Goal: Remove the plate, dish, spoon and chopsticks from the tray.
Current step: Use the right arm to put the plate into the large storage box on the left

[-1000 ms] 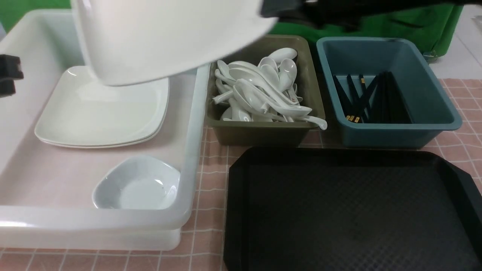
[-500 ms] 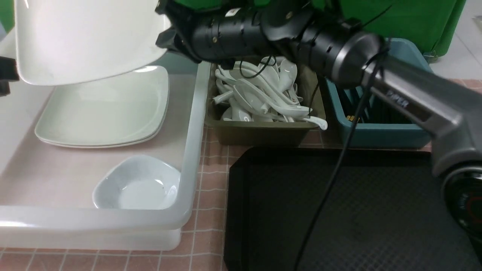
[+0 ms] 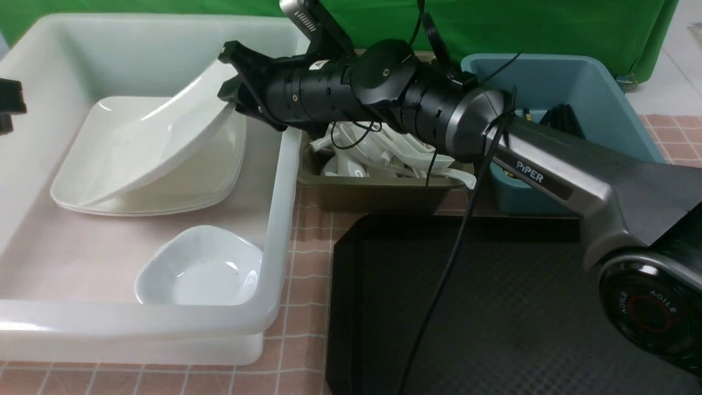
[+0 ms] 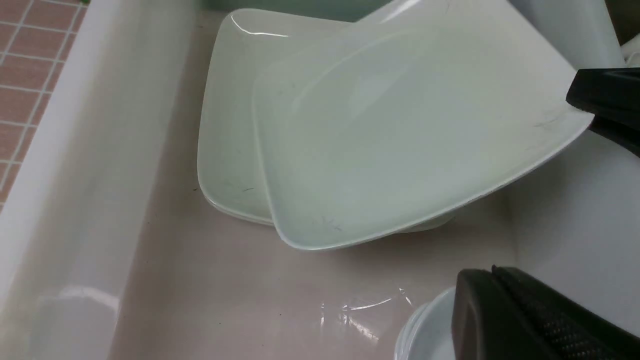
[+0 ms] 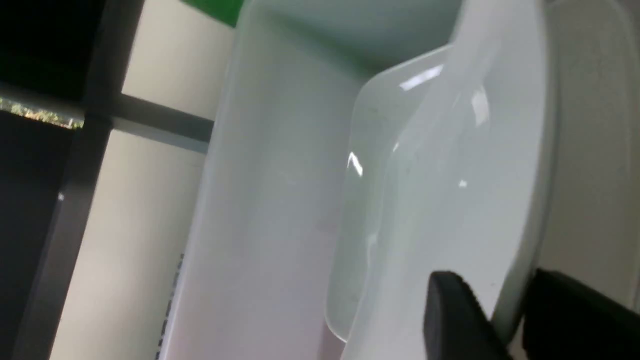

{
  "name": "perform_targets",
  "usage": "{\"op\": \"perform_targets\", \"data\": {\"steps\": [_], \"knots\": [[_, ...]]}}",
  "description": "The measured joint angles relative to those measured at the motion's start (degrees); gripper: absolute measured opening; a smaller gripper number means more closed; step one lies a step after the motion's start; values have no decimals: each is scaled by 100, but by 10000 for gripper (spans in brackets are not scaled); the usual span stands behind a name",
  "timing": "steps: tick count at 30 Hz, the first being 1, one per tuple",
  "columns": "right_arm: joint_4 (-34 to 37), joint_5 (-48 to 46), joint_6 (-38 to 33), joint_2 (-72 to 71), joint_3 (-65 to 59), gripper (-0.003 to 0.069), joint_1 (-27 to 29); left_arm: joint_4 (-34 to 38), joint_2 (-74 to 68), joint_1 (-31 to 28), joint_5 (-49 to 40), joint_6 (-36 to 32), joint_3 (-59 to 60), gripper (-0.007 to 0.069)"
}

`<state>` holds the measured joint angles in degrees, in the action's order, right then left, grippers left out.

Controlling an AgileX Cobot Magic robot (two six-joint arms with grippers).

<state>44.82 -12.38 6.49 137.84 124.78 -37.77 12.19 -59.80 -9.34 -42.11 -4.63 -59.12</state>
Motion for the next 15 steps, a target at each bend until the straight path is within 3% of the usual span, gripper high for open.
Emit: {"op": "perform_targets", "data": {"steps": [10,15], "knots": [[61,-306,-7,0,44,271,-29,0,0,0,0,-3,0,1],[-185,-1022,-403,-188,104,265,96,0,0,7,-105,-8,0,1]]}}
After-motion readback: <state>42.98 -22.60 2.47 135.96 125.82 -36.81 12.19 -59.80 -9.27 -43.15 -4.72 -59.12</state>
